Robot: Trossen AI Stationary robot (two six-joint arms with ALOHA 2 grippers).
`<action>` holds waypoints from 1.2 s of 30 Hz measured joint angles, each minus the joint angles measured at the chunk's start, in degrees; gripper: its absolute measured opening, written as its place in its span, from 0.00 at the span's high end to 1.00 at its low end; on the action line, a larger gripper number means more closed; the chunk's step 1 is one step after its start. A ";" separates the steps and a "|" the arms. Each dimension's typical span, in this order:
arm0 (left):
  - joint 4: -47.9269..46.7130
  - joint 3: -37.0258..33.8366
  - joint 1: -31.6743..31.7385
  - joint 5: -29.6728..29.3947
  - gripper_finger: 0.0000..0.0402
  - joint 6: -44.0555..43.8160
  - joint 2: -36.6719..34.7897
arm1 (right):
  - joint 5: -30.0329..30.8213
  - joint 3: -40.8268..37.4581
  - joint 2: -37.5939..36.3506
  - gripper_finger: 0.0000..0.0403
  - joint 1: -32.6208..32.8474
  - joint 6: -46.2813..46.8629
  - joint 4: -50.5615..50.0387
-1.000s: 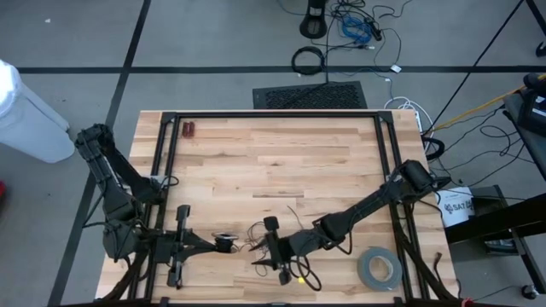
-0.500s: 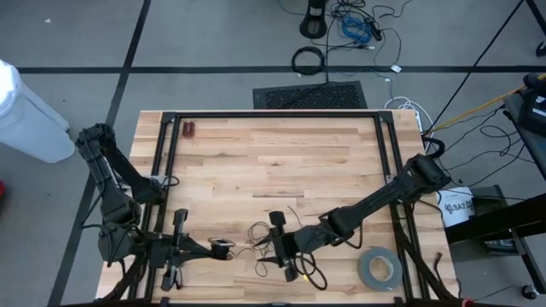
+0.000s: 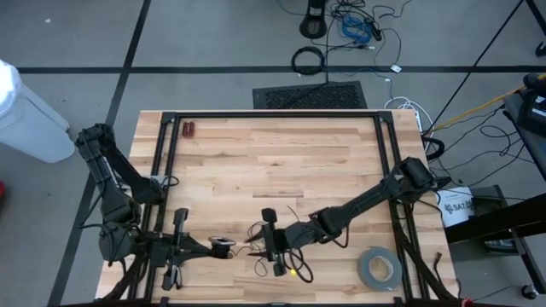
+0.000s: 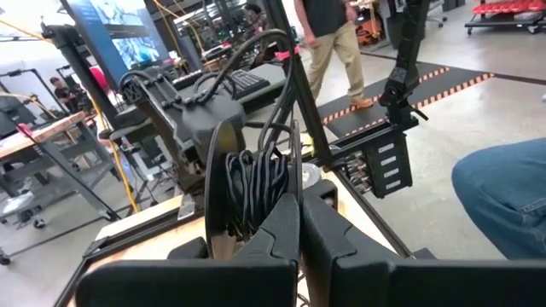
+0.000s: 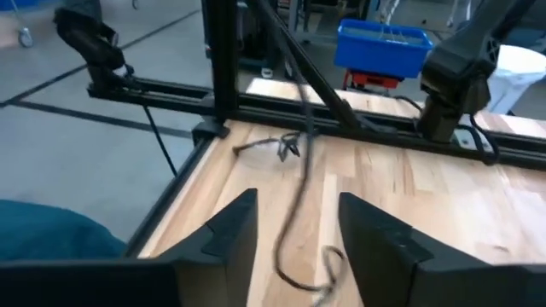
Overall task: Coil cords
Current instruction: Coil the black wire on the spool
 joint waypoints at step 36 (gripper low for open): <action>0.47 0.00 10.45 32.61 1.00 4.27 8.22 | -7.43 8.92 -0.28 1.00 -4.58 -8.99 -5.19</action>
